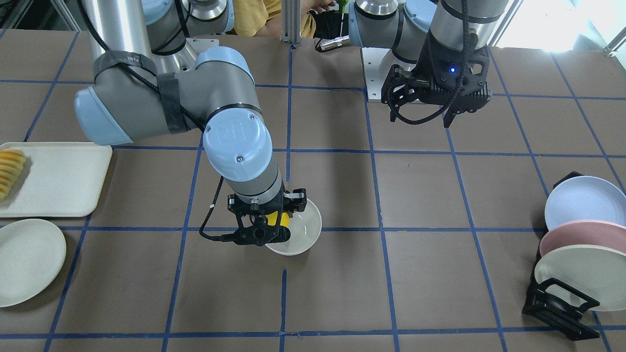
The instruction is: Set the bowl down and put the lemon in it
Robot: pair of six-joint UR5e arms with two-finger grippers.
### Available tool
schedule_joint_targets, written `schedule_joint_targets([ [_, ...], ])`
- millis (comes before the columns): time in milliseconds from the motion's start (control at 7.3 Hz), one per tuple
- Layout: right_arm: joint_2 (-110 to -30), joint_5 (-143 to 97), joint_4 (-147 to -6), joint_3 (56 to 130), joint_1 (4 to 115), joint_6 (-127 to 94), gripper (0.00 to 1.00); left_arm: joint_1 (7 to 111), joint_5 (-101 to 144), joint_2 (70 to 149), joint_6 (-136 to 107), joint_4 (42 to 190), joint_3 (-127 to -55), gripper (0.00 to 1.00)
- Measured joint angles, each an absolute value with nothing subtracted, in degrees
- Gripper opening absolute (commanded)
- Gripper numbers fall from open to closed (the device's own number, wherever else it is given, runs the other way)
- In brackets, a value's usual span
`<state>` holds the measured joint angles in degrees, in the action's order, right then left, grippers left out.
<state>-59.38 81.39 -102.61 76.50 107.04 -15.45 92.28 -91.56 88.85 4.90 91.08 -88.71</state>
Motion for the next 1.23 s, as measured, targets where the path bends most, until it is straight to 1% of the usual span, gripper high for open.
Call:
schedule_joint_targets([
  [548, -57.87, 79.79, -108.65, 81.55, 108.59, -17.31, 0.0, 89.17, -90.98, 88.48, 4.58, 91.11, -88.71, 1.0],
  [822, -56.99, 79.8, -110.69, 82.5, 108.63, -17.05, 0.0, 88.98, -90.64, 88.47, 4.57, 90.9, -88.93, 1.0],
  [959, -56.45, 79.82, -110.96, 82.65, 108.63, -16.97, 0.22, 88.95, -90.51, 88.46, 4.57, 90.83, -88.94, 1.0],
  [1096, -56.02, 80.0, -111.05, 82.74, 108.63, -17.05, 0.25, 88.95, -90.47, 88.46, 4.57, 90.8, -88.95, 1.0],
  [1233, -55.79, 80.31, -111.01, 82.83, 108.63, -17.31, 0.25, 88.95, -90.47, 88.45, 4.59, 90.8, -88.94, 1.0],
])
